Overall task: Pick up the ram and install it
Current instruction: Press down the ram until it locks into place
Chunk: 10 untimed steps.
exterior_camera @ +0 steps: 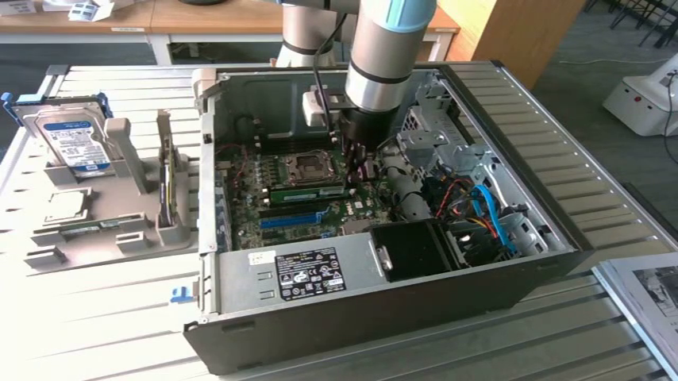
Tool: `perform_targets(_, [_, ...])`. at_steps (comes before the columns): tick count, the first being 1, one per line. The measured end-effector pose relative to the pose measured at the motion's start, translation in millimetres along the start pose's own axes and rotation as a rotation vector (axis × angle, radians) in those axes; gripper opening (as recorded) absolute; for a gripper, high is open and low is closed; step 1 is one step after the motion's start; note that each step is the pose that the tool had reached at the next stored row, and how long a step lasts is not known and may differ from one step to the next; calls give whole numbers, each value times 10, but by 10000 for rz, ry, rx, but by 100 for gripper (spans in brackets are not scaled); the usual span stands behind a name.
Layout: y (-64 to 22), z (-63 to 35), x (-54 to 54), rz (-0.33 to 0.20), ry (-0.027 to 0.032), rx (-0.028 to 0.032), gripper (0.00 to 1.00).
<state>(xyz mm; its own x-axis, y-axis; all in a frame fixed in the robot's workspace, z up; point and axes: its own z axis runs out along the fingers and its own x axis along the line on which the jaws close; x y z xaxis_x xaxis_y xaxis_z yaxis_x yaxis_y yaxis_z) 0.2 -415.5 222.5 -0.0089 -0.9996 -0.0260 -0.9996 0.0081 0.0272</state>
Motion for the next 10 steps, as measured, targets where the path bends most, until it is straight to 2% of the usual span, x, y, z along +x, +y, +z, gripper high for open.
perform_targets(10, [0, 1, -1, 1, -5, 1, 10])
